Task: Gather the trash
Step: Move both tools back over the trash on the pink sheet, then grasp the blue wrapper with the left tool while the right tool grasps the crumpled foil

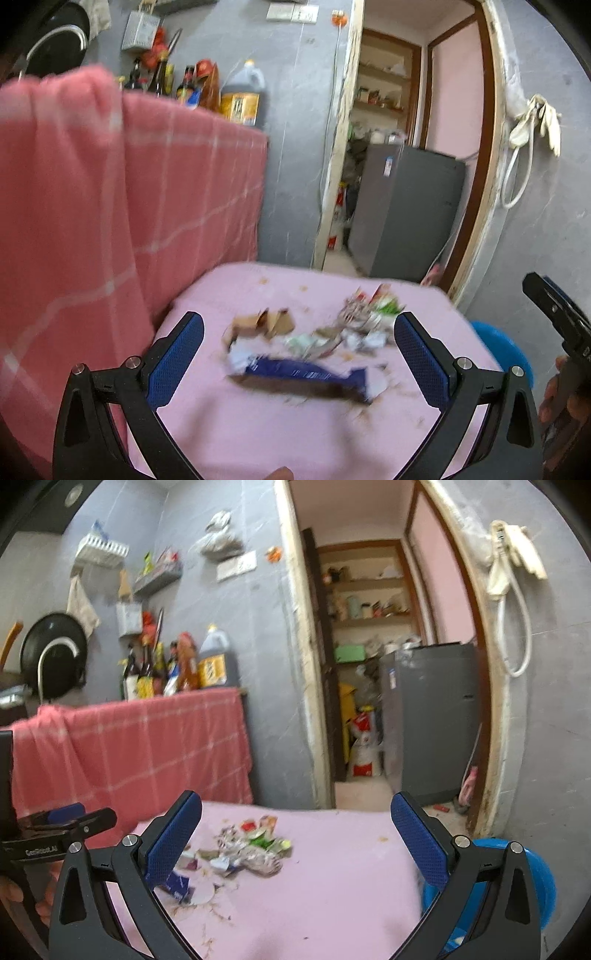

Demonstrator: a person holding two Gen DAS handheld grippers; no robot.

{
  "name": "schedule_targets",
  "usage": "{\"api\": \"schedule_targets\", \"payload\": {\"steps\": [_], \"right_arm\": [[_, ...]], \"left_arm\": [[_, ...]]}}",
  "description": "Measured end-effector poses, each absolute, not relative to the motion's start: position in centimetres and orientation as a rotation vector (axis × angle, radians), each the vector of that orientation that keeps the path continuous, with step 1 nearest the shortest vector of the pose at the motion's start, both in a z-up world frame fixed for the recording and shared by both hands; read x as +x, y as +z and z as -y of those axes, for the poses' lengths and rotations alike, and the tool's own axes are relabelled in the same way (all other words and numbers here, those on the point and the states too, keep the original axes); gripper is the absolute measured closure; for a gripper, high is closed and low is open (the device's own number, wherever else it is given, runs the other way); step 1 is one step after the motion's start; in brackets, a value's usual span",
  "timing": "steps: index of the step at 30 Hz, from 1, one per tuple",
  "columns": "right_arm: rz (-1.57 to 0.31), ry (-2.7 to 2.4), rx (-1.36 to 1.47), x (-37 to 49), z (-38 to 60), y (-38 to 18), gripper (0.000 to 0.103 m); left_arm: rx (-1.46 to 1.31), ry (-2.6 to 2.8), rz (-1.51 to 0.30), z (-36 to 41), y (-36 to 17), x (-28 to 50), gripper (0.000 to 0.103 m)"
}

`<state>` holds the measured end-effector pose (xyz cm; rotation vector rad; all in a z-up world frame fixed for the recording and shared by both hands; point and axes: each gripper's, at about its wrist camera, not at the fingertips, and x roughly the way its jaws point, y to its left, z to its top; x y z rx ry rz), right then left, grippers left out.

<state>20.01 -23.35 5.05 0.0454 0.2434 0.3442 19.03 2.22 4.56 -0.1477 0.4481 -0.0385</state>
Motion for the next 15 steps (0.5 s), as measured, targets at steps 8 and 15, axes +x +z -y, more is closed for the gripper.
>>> {"api": "schedule_targets", "payload": {"steps": [8,15], "right_arm": [[-0.402,0.410,0.000,22.5,21.4,1.9,0.000],[-0.515,0.444,-0.033,25.0,20.2,0.4,0.006]], "left_arm": [[-0.193,-0.064,-0.598,-3.1,0.6,21.1,0.002],[-0.329,-0.108,-0.652,-4.4,0.2,22.3,0.003]]}}
